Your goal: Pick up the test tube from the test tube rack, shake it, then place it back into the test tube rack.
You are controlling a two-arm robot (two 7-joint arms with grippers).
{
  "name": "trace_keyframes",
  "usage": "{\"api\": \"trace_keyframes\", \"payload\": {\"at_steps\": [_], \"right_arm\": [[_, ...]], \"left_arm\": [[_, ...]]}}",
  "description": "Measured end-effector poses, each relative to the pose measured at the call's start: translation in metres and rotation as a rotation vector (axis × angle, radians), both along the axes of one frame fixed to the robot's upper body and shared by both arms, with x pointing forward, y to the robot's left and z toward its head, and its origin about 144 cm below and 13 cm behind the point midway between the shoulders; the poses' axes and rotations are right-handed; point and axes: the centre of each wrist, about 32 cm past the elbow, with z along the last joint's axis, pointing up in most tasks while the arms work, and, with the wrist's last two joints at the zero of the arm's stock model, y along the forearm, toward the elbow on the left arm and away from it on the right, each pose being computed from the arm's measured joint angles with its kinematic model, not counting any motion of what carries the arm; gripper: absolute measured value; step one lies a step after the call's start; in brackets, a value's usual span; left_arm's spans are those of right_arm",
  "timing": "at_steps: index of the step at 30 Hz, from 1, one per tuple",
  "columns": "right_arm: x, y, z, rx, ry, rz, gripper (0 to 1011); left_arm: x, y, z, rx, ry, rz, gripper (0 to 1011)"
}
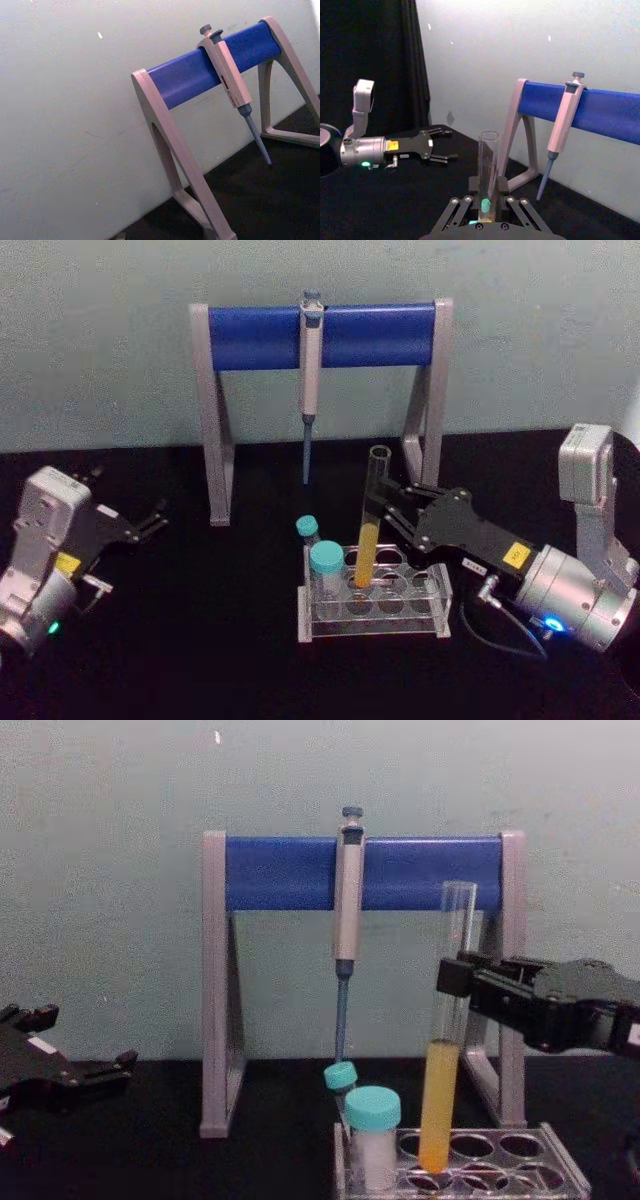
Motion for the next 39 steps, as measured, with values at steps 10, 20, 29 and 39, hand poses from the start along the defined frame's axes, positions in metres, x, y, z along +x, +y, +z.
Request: {"api": "trace_keyframes", "payload": {"at_steps": [10,20,29,39], "right_arm": [[0.002,0.002,-0.005,-0.009,0.013,-0.006,221],[0.004,0.004,-0.014,-0.029,0.030,-0.020,221],[0.006,0.006,-0.021,-0.037,0.054,-0.027,221],[0.006,0.008,-0.025,-0.039,0.072,-0.026,221]], "left_arm": [[0.000,0.000,0.000,0.000,0.000,0.000,1001],[0.000,0.000,0.000,0.000,0.000,0.000,1001],[0.000,0.000,0.000,0.000,0.000,0.000,1001],[0.000,0.000,0.000,0.000,0.000,0.000,1001]]}}
